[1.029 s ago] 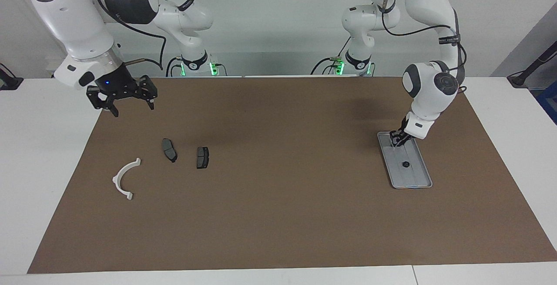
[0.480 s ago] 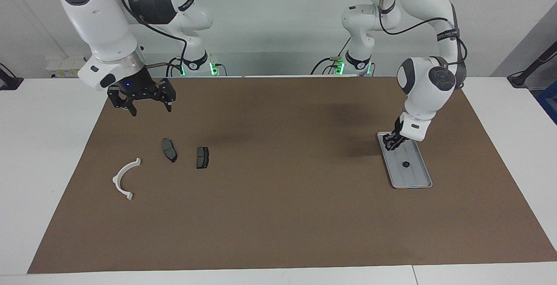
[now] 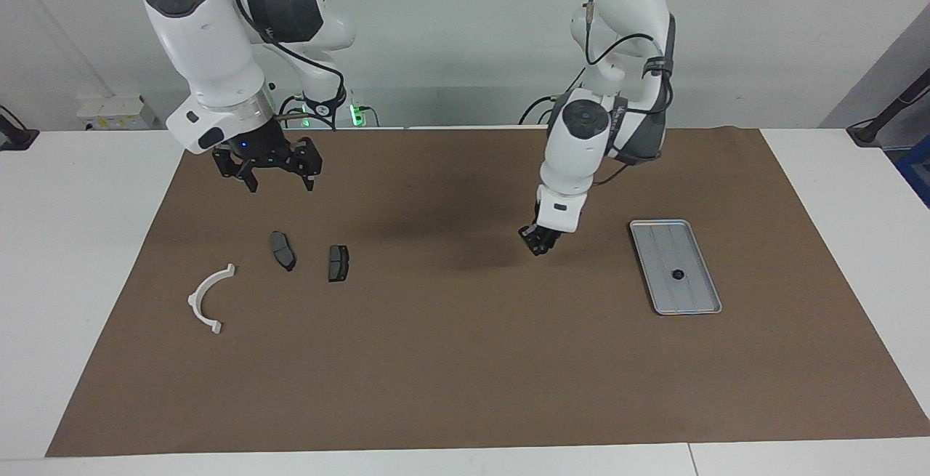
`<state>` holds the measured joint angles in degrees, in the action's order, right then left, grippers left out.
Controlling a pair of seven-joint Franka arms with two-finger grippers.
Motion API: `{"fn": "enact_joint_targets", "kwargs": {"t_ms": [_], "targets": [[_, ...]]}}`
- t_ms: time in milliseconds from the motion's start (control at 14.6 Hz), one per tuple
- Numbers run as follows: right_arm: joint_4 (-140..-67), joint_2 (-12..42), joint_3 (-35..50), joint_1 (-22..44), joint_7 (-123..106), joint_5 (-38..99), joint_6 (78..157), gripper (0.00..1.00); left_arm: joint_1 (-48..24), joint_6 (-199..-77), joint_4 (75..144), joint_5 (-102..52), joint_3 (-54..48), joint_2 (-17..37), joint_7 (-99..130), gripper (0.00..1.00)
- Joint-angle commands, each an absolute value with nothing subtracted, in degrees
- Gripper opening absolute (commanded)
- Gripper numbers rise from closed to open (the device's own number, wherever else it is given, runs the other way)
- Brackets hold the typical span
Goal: Place bearing gear from tray to pile
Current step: 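Carry the gear with the left gripper to mid-table and release it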
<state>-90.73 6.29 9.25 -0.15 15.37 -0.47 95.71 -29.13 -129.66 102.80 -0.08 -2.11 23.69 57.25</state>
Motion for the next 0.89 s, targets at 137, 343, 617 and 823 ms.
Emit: {"fn": "enact_joint_targets", "kwargs": {"t_ms": [137, 343, 617, 823], "targets": [[-89.4, 9.0, 10.6, 1.1, 21.1, -1.4, 97.0, 1.0, -30.1, -132.5, 105.7, 0.8, -1.2, 23.6, 58.2, 0.24], [-89.3, 9.7, 11.0, 1.8, 23.3, -1.7, 97.0, 1.0, -30.1, -134.0, 107.2, 0.8, -1.2, 23.6, 58.4, 0.24], [-88.7, 9.1, 11.2, 1.9, 20.5, -3.8, 96.7, 1.0, -30.5, -134.7, 107.8, 0.8, -1.2, 23.6, 59.6, 0.56], [-88.6, 9.1, 11.2, 1.9, 18.9, -4.2, 96.2, 1.0, -30.9, -131.9, 105.7, 0.8, -1.0, 23.6, 60.0, 1.0]]}}
